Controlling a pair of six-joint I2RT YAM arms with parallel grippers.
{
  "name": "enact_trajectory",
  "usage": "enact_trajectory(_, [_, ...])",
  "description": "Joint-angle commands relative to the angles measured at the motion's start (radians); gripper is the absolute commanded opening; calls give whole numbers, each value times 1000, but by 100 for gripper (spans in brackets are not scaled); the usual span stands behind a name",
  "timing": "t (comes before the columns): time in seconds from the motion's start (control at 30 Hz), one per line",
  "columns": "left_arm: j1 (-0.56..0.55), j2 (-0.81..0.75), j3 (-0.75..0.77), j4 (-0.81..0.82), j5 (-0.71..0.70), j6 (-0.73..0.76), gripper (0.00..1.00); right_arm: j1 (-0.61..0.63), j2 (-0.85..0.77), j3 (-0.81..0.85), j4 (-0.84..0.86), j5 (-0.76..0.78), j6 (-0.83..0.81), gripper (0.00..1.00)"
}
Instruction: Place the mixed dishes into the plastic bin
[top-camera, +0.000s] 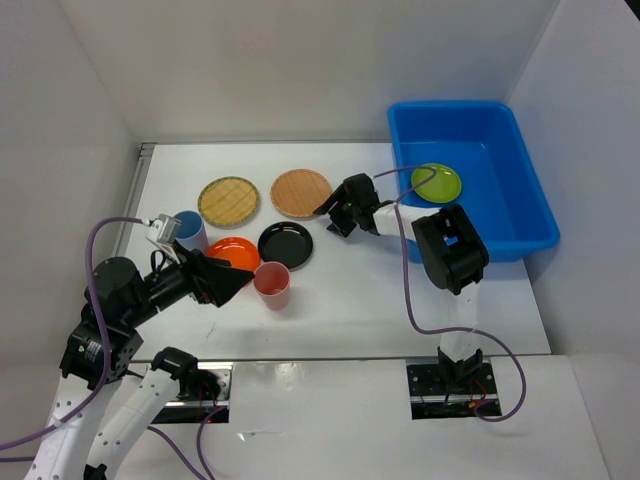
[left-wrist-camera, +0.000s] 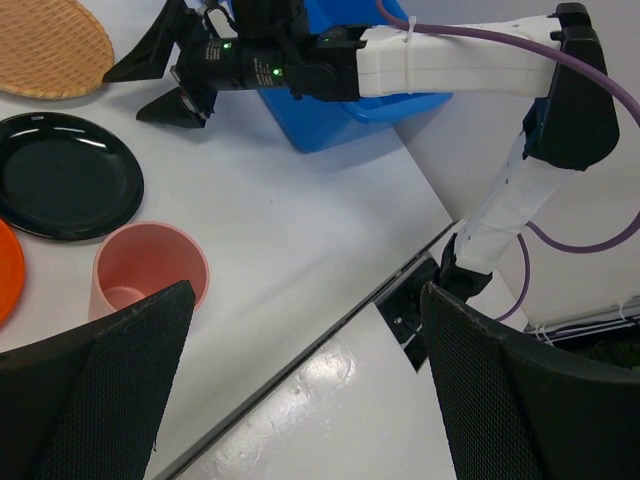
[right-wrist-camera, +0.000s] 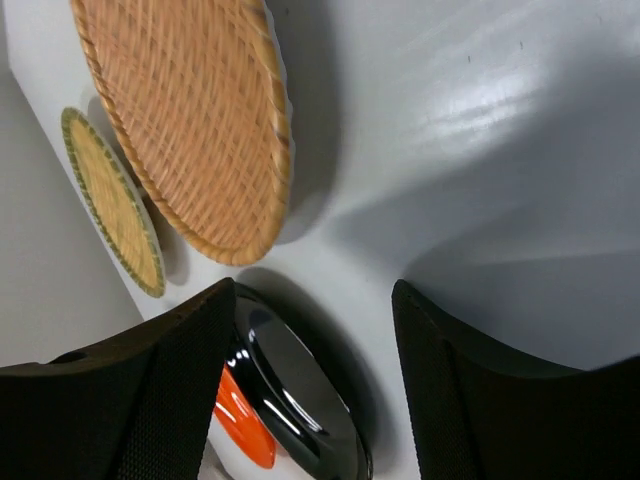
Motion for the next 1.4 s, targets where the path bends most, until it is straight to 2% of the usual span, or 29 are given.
enact_trajectory(0.0, [-3, -15, -1, 39, 20, -6, 100, -18, 32, -12, 127, -15, 50, 69])
enact_trajectory(0.4, [-3, -15, 28, 17, 2, 15, 100, -18, 129, 39, 201, 3, 133, 50])
enact_trajectory(0.57, [-3, -15, 19, 17, -7, 15, 100, -18, 138, 39, 228, 42, 174, 45])
enact_trajectory(0.67, [-3, -15, 19, 17, -7, 15, 100, -18, 138, 39, 246, 52, 184, 38])
enact_trajectory(0.93, [-3, -24, 19, 17, -7, 15, 100, -27, 179, 102, 221, 43, 175, 29])
enact_trajectory(1.1, [-3, -24, 19, 17, -7, 15, 100, -27, 189, 138, 202, 33, 153, 8])
enact_trajectory(1.17, [-3, -24, 28, 17, -7, 15, 100, -27, 160, 138, 191, 33, 142, 0])
enact_trajectory(1.37, [-3, -24, 28, 27, -7, 6, 100, -18, 20, 157, 104, 69, 72, 0])
